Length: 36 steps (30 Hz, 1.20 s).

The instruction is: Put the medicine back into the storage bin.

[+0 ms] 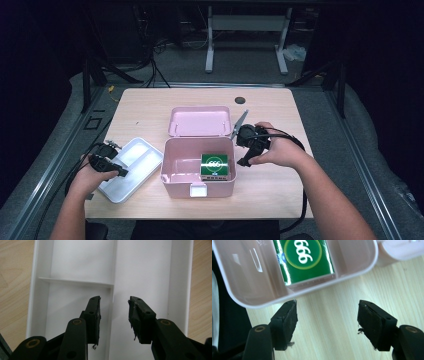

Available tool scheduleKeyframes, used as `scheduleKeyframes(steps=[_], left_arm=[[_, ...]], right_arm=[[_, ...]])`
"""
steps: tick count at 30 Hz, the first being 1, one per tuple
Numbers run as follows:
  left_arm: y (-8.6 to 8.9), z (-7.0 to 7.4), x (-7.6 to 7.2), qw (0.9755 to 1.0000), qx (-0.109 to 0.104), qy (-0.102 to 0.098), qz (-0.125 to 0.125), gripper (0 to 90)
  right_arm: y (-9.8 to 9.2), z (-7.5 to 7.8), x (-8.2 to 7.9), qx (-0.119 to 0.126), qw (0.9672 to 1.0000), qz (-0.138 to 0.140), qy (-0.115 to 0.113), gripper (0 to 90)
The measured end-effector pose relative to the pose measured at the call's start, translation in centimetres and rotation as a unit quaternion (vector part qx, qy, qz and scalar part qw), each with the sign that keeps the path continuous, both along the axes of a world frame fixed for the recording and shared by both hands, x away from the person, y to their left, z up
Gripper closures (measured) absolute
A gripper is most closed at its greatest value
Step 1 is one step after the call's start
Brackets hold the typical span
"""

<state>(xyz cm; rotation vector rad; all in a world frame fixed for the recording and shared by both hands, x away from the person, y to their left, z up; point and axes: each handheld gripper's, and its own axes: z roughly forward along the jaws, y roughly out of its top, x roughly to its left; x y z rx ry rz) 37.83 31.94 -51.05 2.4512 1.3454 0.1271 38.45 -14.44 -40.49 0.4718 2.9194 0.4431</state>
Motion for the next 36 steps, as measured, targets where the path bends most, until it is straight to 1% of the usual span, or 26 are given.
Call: scheduleKeyframes(steps=[1,3,5,7,8,10,12,13,14,15,16,18,21,24,26,27,28,29,32,33,34,35,36], left_arm=[[0.0,0.0,0.0,1.0000,0.000,-0.001,-0.001,63.4],[-0.1,0.1,0.1,1.0000,0.003,-0.004,-0.007,64.5],[-0.2,0.2,0.1,0.9999,0.005,-0.003,-0.010,66.1],[-0.2,0.2,0.2,0.9998,0.009,-0.006,-0.015,67.7],[-0.2,0.2,0.3,0.9998,0.011,-0.004,-0.018,68.6],[-0.2,0.2,0.3,0.9997,0.016,-0.003,-0.018,68.7],[-0.1,0.2,0.4,0.9997,0.018,0.000,-0.018,70.4],[-0.1,0.3,0.4,0.9996,0.019,-0.001,-0.019,70.6],[-0.2,0.4,0.4,0.9996,0.022,-0.003,-0.017,70.9],[-0.2,0.4,0.4,0.9995,0.024,-0.005,-0.018,71.3],[-0.2,0.4,0.5,0.9995,0.026,-0.003,-0.020,71.2],[-0.3,0.4,0.7,0.9991,0.033,0.006,-0.028,71.9],[-0.7,0.2,1.0,0.9976,0.053,0.021,-0.038,74.0],[-1.3,0.0,1.3,0.9962,0.065,0.032,-0.048,77.1],[-1.6,-0.2,1.6,0.9951,0.071,0.041,-0.055,78.6],[-1.7,-0.2,1.8,0.9944,0.075,0.045,-0.059,80.3],[-2.0,-0.4,1.9,0.9941,0.076,0.050,-0.058,81.7],[-2.1,-0.5,2.1,0.9934,0.081,0.052,-0.062,82.5],[-2.6,-0.7,2.5,0.9923,0.089,0.060,-0.062,84.0],[-2.6,-0.8,2.6,0.9921,0.090,0.063,-0.061,84.2],[-2.7,-0.9,2.7,0.9922,0.090,0.064,-0.058,84.3],[-2.8,-0.9,2.9,0.9916,0.093,0.066,-0.061,84.5],[-2.8,-1.0,2.9,0.9914,0.095,0.066,-0.060,84.8]], right_arm=[[-0.3,-0.1,0.0,0.001,1.0000,-0.007,-0.004,31.9],[-0.9,-0.2,0.0,-0.002,0.9999,-0.016,-0.003,32.2],[-1.5,-0.6,0.0,0.004,0.9995,-0.030,0.000,32.7],[-2.1,-1.2,-0.1,0.006,0.9989,-0.045,-0.004,33.1],[-2.5,-1.5,-0.1,0.005,0.9985,-0.054,-0.006,33.3],[-3.1,-2.4,-0.3,0.010,0.9969,-0.077,-0.012,33.5],[-3.9,-3.6,-0.5,0.022,0.9941,-0.105,-0.016,33.6],[-4.2,-4.1,-0.6,0.026,0.9923,-0.118,-0.024,33.6],[-4.4,-4.6,-0.7,0.029,0.9909,-0.128,-0.033,33.6],[-4.7,-5.0,-0.9,0.040,0.9896,-0.134,-0.033,33.6],[-4.9,-5.4,-1.0,0.049,0.9890,-0.136,-0.030,33.7],[-5.5,-6.3,-1.4,0.068,0.9862,-0.148,-0.030,33.9],[-6.0,-7.2,-1.7,0.081,0.9832,-0.160,-0.032,34.1],[-6.5,-7.9,-2.2,0.098,0.9790,-0.174,-0.039,35.0],[-6.8,-8.4,-2.5,0.111,0.9754,-0.185,-0.043,35.7],[-6.8,-8.7,-2.6,0.115,0.9738,-0.191,-0.046,35.9],[-6.9,-8.8,-2.7,0.120,0.9730,-0.192,-0.045,36.1],[-7.0,-9.1,-2.8,0.119,0.9722,-0.195,-0.050,36.2],[-7.1,-9.6,-3.1,0.124,0.9701,-0.201,-0.057,36.7],[-7.2,-9.8,-3.3,0.128,0.9685,-0.205,-0.061,36.8],[-7.2,-10.0,-3.4,0.133,0.9676,-0.205,-0.062,37.1],[-7.1,-10.1,-3.5,0.136,0.9665,-0.208,-0.064,37.2],[-7.1,-10.2,-3.6,0.140,0.9661,-0.208,-0.063,37.2]])
